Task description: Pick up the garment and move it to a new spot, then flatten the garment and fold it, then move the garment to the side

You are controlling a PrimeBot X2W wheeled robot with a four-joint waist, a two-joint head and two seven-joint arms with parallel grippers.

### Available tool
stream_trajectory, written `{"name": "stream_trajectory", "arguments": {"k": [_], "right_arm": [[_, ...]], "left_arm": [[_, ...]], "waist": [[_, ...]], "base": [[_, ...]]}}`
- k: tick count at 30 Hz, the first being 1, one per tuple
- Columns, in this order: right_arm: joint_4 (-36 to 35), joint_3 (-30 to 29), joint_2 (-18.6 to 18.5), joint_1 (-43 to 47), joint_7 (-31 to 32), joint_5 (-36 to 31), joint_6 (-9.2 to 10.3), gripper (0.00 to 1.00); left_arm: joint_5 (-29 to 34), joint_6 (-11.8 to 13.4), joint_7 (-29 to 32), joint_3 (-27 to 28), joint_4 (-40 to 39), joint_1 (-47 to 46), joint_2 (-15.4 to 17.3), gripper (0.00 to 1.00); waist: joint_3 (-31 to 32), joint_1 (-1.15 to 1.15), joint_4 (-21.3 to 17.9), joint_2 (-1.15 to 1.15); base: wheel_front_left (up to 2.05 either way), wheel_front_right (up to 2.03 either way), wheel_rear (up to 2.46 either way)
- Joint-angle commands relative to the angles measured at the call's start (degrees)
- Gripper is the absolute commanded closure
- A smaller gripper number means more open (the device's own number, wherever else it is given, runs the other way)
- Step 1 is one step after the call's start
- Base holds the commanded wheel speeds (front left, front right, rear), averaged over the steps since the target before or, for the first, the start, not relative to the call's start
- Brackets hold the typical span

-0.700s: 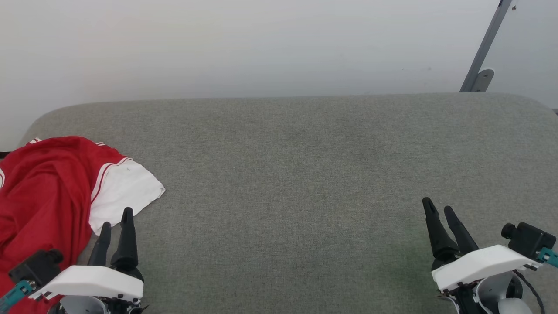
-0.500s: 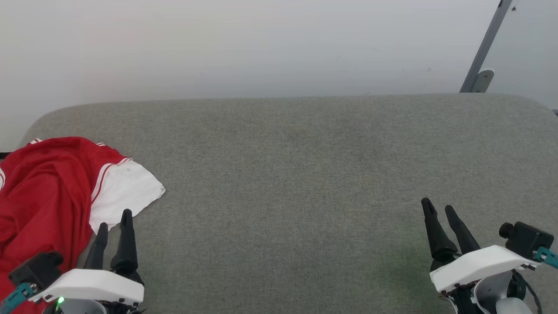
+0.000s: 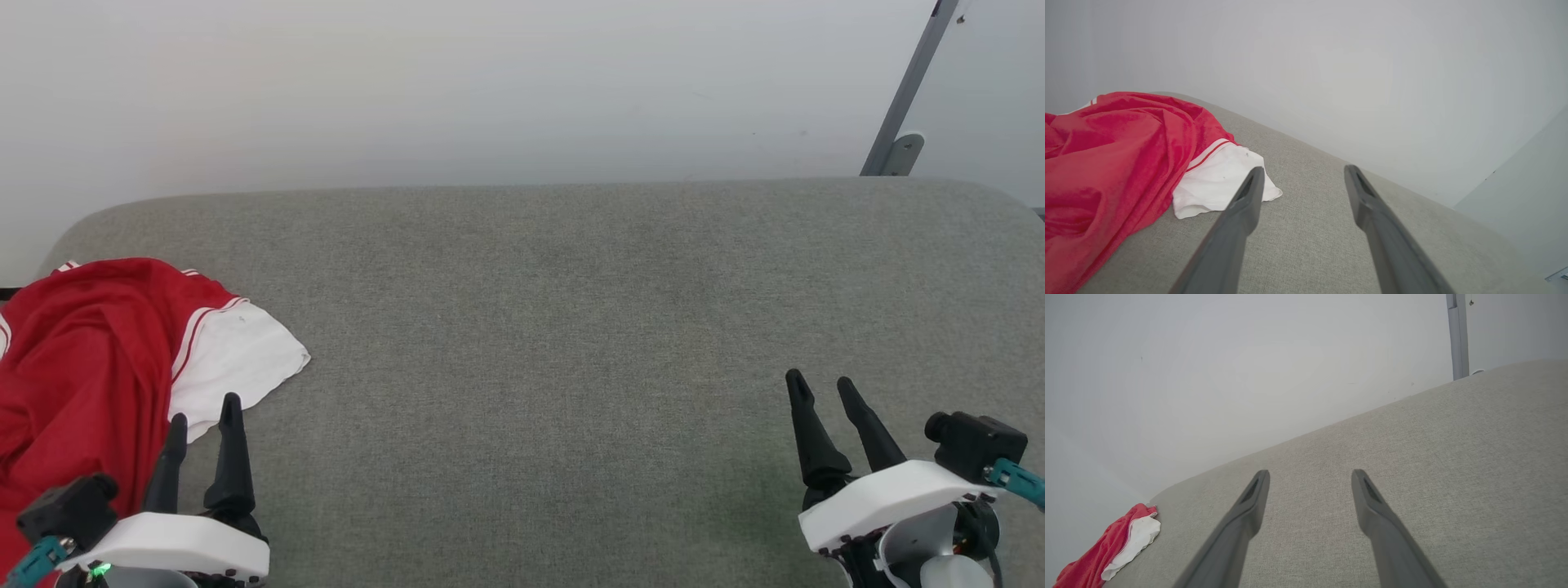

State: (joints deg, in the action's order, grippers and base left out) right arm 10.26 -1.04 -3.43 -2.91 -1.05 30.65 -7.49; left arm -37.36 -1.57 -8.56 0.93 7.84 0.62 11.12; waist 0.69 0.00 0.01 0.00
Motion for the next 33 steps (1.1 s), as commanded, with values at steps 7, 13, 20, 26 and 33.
{"name": "stream_trajectory", "arguments": {"k": [7,13,20,26,33], "right_arm": [[-1.2,0.3,0.0,0.3,-0.9,-4.6,0.00,0.00],[-1.8,0.5,0.0,0.6,-1.3,-8.5,0.00,0.00],[-2.3,0.7,0.0,0.8,-1.8,-12.1,0.00,0.00],[-2.6,0.8,-0.1,0.9,-2.3,-15.1,0.00,0.00],[-3.0,1.2,-0.3,1.1,-2.4,-18.5,0.00,0.00]], "left_arm": [[5.1,-1.1,-1.3,0.7,-0.9,0.6,0.0,0.00],[9.1,-2.0,-2.3,1.1,-1.2,1.2,-0.2,0.00],[12.7,-2.6,-3.3,1.4,-1.3,1.7,-0.4,0.00],[15.8,-3.1,-3.9,1.5,-1.4,1.9,-0.5,0.00],[18.7,-3.6,-4.7,1.2,-0.9,2.4,-0.3,0.00]], "waist": [[0.1,0.00,-0.1,0.00],[0.1,0.00,-0.1,0.00],[0.2,0.00,-0.1,0.00],[0.2,0.00,-0.1,0.00],[0.3,0.00,-0.2,0.00]], "base": [[0.00,0.00,0.00],[0.00,0.00,0.00],[0.00,0.00,0.00],[0.00,0.00,0.00],[0.00,0.00,0.00]]}}
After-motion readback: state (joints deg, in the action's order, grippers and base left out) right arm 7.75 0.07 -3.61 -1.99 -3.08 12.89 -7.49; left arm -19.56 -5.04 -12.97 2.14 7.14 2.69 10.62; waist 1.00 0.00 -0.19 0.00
